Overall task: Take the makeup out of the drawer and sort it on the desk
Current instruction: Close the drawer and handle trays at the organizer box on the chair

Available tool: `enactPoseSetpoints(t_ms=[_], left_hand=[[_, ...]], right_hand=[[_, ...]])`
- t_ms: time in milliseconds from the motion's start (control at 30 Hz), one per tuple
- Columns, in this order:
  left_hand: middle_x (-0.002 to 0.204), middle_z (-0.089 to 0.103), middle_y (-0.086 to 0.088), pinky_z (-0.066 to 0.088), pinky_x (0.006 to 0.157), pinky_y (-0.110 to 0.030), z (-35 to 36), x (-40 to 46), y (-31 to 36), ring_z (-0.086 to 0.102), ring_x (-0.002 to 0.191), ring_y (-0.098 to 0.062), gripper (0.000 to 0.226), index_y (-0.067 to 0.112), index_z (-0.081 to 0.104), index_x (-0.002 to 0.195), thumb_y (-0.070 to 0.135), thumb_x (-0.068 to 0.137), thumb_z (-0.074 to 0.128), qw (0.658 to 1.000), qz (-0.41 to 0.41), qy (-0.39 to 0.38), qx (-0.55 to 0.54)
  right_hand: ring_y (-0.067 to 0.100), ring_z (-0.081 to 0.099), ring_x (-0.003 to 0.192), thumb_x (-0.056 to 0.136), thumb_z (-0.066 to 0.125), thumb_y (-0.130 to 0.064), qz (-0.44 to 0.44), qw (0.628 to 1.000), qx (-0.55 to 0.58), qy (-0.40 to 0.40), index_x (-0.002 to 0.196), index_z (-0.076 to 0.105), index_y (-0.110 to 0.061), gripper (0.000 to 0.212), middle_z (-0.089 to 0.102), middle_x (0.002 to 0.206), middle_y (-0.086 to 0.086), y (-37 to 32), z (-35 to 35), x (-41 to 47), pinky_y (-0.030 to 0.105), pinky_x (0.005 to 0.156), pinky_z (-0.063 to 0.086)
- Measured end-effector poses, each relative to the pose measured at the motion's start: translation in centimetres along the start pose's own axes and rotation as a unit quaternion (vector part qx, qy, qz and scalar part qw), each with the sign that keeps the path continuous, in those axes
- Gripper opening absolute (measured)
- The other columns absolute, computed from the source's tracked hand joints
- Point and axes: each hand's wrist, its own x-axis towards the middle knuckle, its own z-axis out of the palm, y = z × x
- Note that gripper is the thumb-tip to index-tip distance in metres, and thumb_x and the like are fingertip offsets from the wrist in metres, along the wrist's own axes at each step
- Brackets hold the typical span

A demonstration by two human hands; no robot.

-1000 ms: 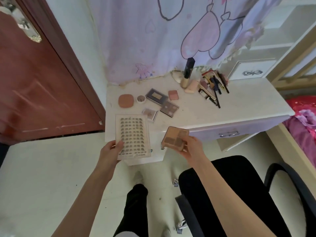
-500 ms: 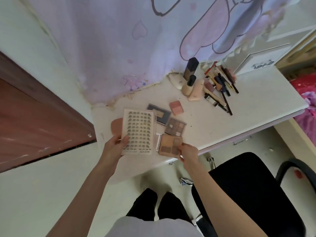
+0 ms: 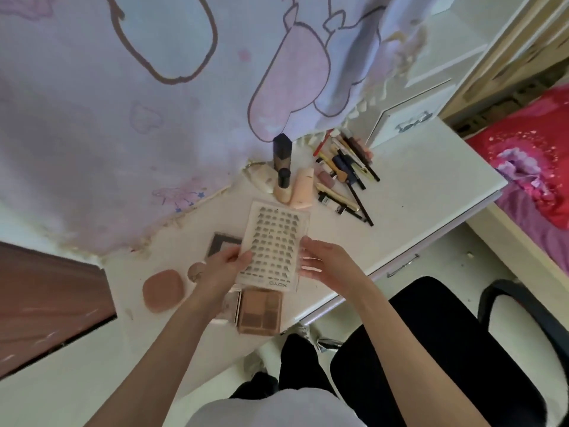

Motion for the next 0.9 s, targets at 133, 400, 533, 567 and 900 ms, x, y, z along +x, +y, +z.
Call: enactPoseSetpoints(t_ms=[133,400,533,567,900], left_hand=[[0.092,0.068,0.0,0.05,0.08,-0.027,7.0,2.2,2.8,0.064,0.091,-0.019,0.02,0.005,0.063,0.108,0.014,0.092,0.055,0.997,0.001,-0.07,-0.018],[0.145,0.033,-0.003,0.023,0.107,-0.028,16.9,7.0,2.9,0.029,0.134,-0.018,0.052,0.015,0.028,0.143,0.029,0.096,0.045,0.922,0.113,-0.095,0.358],[0.155,-0.016,-0.006,0.002,0.114,-0.047,17.8,8.4,0.2,-0.012,0.143,-0.026,0.072,0.022,-0.005,0.148,0.043,0.095,0.04,0.778,0.115,-0.139,0.602],[0.153,-0.023,-0.006,-0.001,0.113,-0.051,18.0,8.5,-0.3,-0.018,0.141,-0.027,0.077,0.024,-0.011,0.147,0.046,0.093,0.041,0.753,0.111,-0.152,0.63],[0.14,-0.044,0.001,-0.003,0.109,-0.059,17.8,9.3,-2.1,-0.03,0.137,-0.025,0.104,0.029,-0.032,0.136,0.055,0.082,0.053,0.708,0.098,-0.157,0.681]], right_hand=[[0.013,0.065,0.076,0.092,0.056,-0.013,-0.031,0.998,0.014,0.054,0.097,0.065,-0.008,0.012,0.07,0.085,0.0,-2.3,-5.5,0.4,0.028,0.073,0.053],[0.019,0.062,0.08,0.094,0.052,-0.011,-0.061,0.925,0.218,0.306,0.094,0.059,-0.006,0.009,0.064,0.089,0.007,-6.8,-17.1,3.4,0.031,0.076,0.053],[0.024,0.058,0.072,0.089,0.049,0.002,-0.052,0.897,0.235,0.371,0.085,0.056,-0.003,0.009,0.058,0.077,0.011,-9.8,-21.6,6.7,0.035,0.07,0.055],[0.026,0.057,0.075,0.087,0.047,0.006,-0.051,0.893,0.234,0.381,0.085,0.055,-0.002,0.012,0.056,0.074,0.012,-10.6,-22.4,7.5,0.04,0.076,0.056],[0.017,0.055,0.067,0.09,0.044,0.004,-0.074,0.899,0.164,0.399,0.08,0.052,-0.005,0.015,0.054,0.076,0.008,-16.2,-25.1,12.5,0.031,0.077,0.054]])
